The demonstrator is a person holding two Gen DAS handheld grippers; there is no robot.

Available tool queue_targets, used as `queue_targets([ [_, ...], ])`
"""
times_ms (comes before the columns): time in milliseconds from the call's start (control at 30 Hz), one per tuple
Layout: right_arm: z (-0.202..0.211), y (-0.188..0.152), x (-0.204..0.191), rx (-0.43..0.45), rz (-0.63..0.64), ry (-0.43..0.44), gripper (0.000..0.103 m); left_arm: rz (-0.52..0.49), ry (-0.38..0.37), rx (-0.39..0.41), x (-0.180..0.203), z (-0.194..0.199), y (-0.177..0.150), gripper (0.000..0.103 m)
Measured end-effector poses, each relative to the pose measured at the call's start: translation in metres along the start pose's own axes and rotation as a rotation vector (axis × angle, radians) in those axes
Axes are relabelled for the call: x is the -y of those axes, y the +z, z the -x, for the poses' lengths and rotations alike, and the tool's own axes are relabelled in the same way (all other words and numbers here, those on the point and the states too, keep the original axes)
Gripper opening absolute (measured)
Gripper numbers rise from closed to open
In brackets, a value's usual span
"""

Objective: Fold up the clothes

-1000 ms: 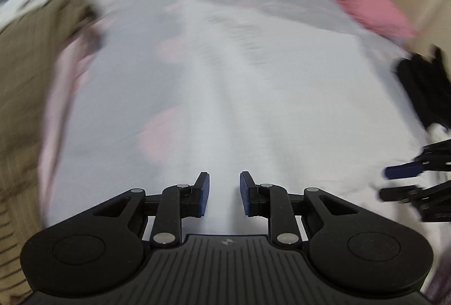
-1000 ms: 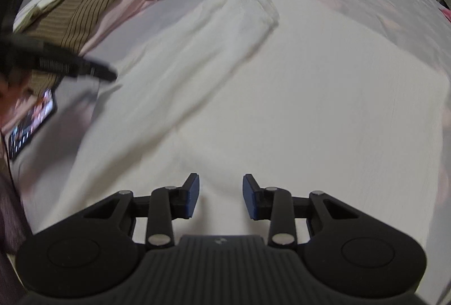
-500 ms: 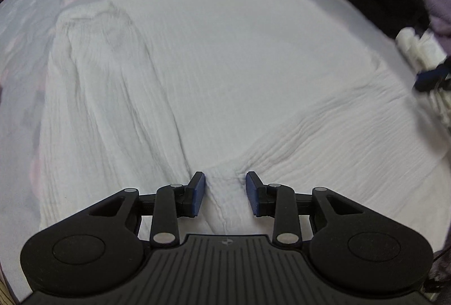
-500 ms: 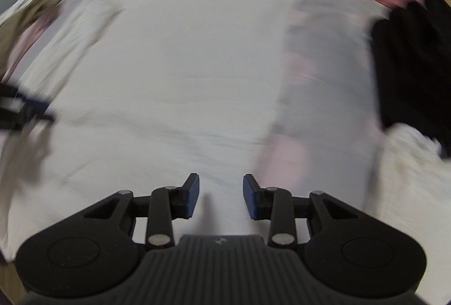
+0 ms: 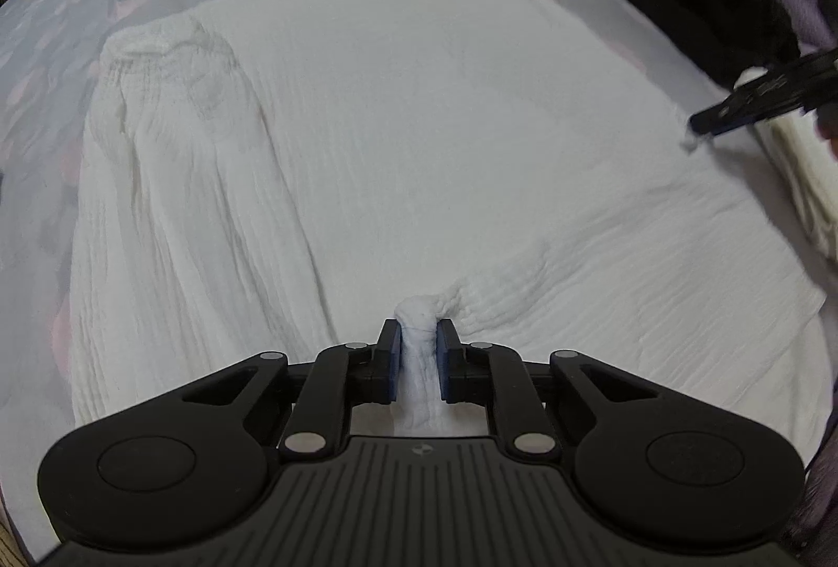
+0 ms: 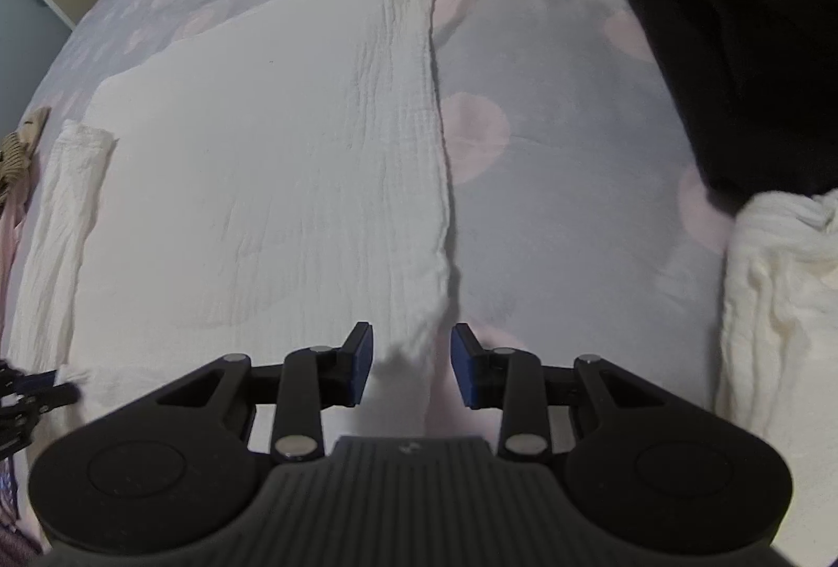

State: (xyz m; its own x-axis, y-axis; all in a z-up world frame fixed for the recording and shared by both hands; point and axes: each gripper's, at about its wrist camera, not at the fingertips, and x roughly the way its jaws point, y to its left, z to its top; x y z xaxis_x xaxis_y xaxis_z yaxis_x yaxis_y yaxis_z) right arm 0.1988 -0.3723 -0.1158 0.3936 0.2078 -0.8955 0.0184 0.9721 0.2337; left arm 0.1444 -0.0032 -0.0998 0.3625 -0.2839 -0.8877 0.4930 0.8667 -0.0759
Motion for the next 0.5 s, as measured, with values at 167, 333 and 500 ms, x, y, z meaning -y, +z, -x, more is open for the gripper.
queue_targets([
  [167,-0.015,0.01,-0.003,-0.025,-0.023,-0.01,0.005,0.025,-0.011,0.042,-0.002,0.014,0.014,0.011],
  [333,-0.004,0.012,0.015,0.014,-0.08,-0.007,0.004,-0.027,0.001,0.085,0.002,0.029,0.052,0.011],
  [500,-0.006,0.015,0.032,0.013,-0.142,0.02,0.003,-0.143,0.064,0.114,0.017,0.024,0.12,0.011],
])
